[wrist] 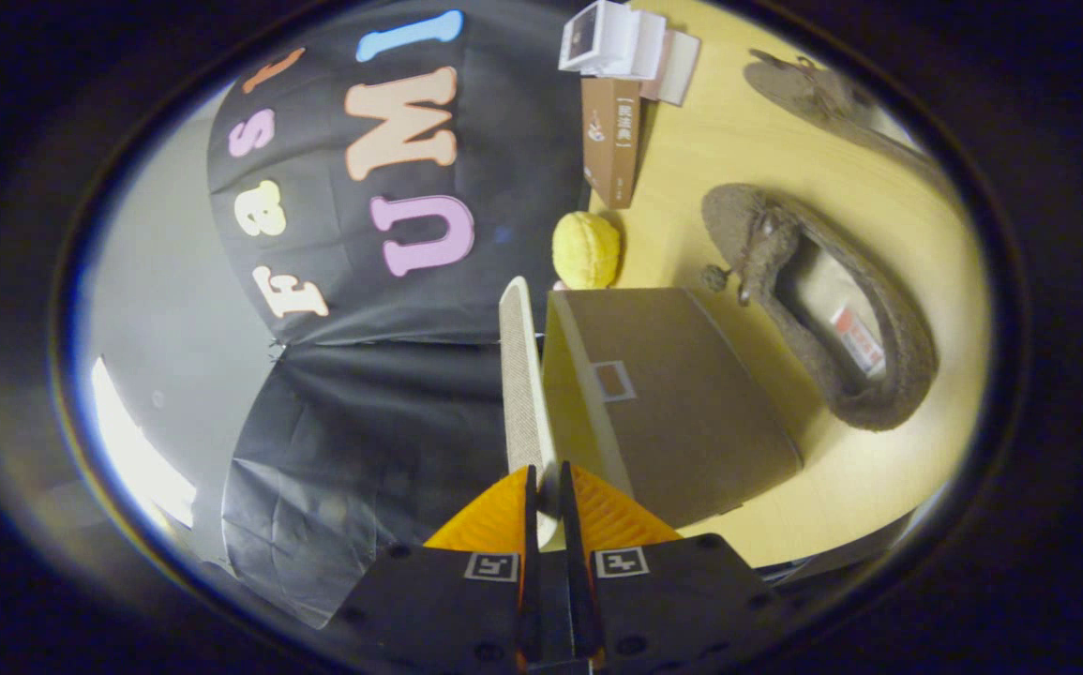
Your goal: Open the storage box then place both shoes into the box .Put the left shoe in first, then the right shoe, with the right side of both shoes facing outward in a uniform manner.
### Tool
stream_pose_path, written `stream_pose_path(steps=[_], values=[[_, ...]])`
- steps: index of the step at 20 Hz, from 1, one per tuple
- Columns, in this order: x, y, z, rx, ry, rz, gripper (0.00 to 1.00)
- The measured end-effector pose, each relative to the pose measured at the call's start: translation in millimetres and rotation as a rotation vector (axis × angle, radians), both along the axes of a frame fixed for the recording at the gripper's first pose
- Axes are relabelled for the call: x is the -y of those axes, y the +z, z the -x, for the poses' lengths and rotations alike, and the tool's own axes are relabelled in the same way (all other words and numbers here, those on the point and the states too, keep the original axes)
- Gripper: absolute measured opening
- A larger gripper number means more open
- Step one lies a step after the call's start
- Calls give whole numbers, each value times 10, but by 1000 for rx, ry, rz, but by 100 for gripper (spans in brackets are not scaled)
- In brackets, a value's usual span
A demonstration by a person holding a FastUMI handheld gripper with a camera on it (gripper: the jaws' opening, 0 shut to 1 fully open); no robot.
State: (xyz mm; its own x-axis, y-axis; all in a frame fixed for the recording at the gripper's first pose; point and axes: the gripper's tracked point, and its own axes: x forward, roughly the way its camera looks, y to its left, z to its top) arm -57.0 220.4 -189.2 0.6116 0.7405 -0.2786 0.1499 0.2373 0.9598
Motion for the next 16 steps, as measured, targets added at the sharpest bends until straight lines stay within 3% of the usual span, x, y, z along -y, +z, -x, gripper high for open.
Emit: stream_pose_path(steps=[5,6,7,16], values=[[-166,172,41,124,67,132,15],[-322,227,2,146,73,154,5],[-291,352,-55,172,73,166,4],[-848,940,-47,409,223,421,7]])
